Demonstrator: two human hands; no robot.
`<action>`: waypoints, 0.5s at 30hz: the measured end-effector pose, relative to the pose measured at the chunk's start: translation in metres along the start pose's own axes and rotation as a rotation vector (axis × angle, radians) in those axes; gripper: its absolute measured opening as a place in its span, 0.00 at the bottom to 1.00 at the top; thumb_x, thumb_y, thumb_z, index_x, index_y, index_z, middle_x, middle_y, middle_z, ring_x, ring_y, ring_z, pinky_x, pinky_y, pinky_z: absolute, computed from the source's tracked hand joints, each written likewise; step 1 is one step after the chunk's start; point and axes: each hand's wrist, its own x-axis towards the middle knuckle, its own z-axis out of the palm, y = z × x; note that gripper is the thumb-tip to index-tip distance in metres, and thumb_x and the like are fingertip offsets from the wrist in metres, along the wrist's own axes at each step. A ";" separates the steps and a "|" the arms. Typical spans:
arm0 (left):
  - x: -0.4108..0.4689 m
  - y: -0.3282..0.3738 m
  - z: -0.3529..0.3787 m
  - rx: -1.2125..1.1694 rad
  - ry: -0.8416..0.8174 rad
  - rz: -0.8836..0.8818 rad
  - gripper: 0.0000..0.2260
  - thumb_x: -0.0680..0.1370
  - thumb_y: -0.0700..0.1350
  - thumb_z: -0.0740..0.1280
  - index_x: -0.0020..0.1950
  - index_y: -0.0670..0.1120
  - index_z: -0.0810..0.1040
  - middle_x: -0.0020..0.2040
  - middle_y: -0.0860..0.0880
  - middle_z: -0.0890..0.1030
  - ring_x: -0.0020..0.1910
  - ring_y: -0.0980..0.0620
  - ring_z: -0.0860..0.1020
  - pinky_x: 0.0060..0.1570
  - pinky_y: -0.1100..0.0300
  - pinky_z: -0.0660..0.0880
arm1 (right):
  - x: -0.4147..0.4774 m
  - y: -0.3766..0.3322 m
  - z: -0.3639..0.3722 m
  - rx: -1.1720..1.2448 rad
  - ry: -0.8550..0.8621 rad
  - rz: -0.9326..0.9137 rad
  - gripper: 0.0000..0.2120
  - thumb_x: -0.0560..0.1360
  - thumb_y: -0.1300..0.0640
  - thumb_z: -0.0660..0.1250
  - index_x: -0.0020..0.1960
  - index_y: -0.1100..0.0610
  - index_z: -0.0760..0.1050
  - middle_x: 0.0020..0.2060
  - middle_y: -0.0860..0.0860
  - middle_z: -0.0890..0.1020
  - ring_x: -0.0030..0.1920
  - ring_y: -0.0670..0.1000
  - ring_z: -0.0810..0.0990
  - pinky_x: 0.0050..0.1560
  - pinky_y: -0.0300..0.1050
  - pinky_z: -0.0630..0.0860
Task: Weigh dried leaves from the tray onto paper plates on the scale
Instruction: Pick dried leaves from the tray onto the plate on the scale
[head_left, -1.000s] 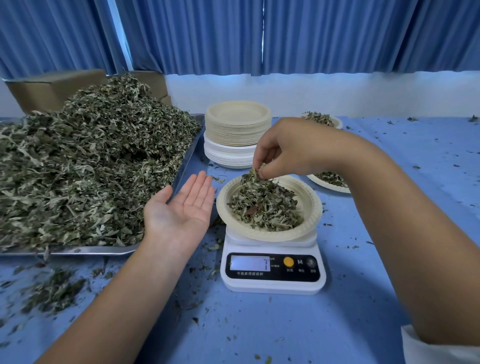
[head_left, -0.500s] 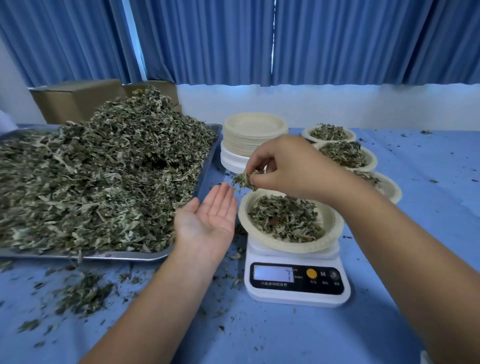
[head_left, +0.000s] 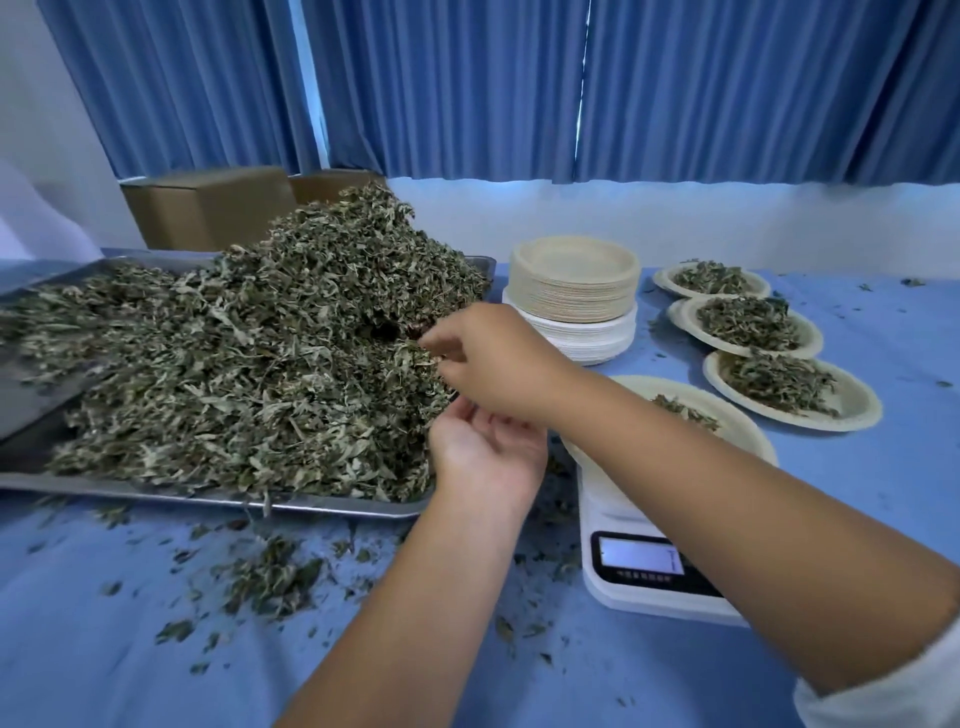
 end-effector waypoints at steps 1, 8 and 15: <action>0.001 0.000 0.001 0.012 0.000 0.009 0.13 0.81 0.42 0.53 0.43 0.44 0.76 0.34 0.48 0.80 0.36 0.52 0.76 0.40 0.60 0.70 | -0.002 0.003 -0.001 -0.004 0.006 0.005 0.14 0.75 0.65 0.64 0.58 0.61 0.80 0.53 0.55 0.84 0.53 0.53 0.81 0.57 0.46 0.75; 0.003 -0.003 -0.001 0.329 -0.029 0.028 0.15 0.83 0.43 0.52 0.61 0.36 0.73 0.62 0.40 0.76 0.66 0.44 0.73 0.61 0.54 0.70 | -0.034 0.039 -0.033 0.058 0.061 0.137 0.10 0.74 0.64 0.67 0.52 0.56 0.84 0.48 0.50 0.85 0.49 0.46 0.82 0.49 0.33 0.71; 0.008 -0.019 -0.006 0.988 -0.021 0.220 0.10 0.78 0.39 0.65 0.59 0.43 0.77 0.56 0.47 0.81 0.56 0.52 0.78 0.60 0.58 0.73 | -0.081 0.091 -0.067 -0.020 0.084 0.369 0.05 0.73 0.60 0.70 0.45 0.53 0.85 0.35 0.44 0.82 0.40 0.44 0.81 0.42 0.37 0.74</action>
